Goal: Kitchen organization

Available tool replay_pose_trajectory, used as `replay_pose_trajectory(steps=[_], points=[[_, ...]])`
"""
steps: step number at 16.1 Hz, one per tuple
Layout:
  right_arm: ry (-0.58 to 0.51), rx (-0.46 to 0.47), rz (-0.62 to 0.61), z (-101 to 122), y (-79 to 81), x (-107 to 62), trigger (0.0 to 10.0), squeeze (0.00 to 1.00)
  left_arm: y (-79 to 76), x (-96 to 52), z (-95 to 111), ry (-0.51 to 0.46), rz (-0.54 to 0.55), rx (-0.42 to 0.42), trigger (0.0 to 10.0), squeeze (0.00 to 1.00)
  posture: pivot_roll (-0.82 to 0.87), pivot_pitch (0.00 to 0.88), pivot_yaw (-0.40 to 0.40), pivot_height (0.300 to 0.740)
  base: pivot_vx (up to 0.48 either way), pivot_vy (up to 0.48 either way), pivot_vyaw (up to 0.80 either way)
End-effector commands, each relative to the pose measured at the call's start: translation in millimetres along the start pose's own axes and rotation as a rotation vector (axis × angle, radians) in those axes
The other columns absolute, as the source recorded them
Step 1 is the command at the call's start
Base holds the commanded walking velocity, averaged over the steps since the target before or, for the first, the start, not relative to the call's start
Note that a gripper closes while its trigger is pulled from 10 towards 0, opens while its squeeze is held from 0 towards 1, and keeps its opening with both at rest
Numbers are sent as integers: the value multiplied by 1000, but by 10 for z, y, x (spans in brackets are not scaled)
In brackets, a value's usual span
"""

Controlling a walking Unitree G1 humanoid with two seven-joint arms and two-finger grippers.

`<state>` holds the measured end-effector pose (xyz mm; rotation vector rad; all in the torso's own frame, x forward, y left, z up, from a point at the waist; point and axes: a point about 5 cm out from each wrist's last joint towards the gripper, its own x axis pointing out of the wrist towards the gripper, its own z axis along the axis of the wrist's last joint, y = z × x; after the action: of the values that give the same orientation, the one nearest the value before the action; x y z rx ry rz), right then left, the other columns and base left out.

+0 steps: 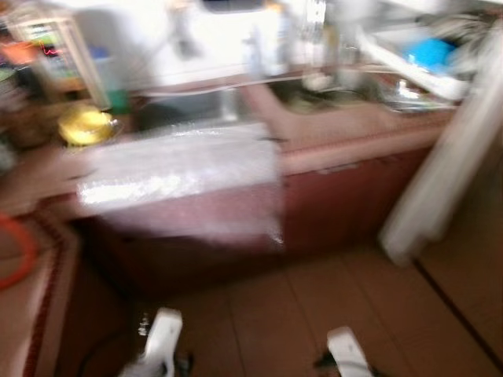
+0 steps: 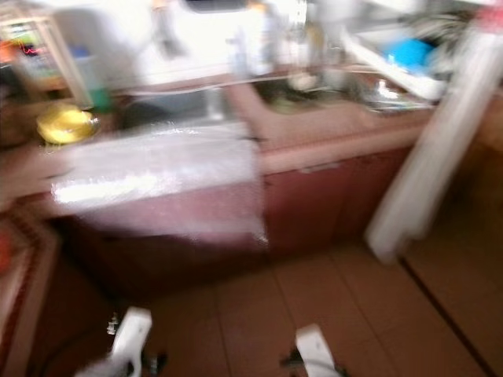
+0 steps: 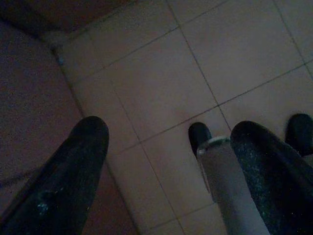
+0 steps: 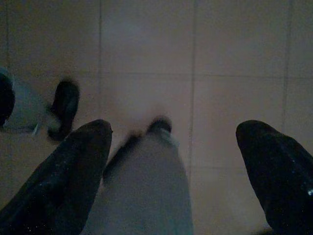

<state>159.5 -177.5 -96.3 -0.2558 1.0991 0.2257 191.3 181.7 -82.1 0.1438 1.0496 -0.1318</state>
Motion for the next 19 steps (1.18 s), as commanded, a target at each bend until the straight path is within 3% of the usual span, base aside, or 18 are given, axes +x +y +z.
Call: replay_pose_trajectory(steps=[1,10,19], points=[[6,-6,-4,0,6,2,10000,0,1,2,55,-21,-9,-9,10000,0,-8,0,66,740,0,0,0],[2,-31,-4,21,-16,1,10000,0,-13,2,63,-29,-27,53,10000,0,-4,0,62,740,0,0,0],[4,-33,-5,18,-48,-3,10000,0,-52,7,46,-16,-31,78,10000,0,-7,0,66,740,0,0,800]])
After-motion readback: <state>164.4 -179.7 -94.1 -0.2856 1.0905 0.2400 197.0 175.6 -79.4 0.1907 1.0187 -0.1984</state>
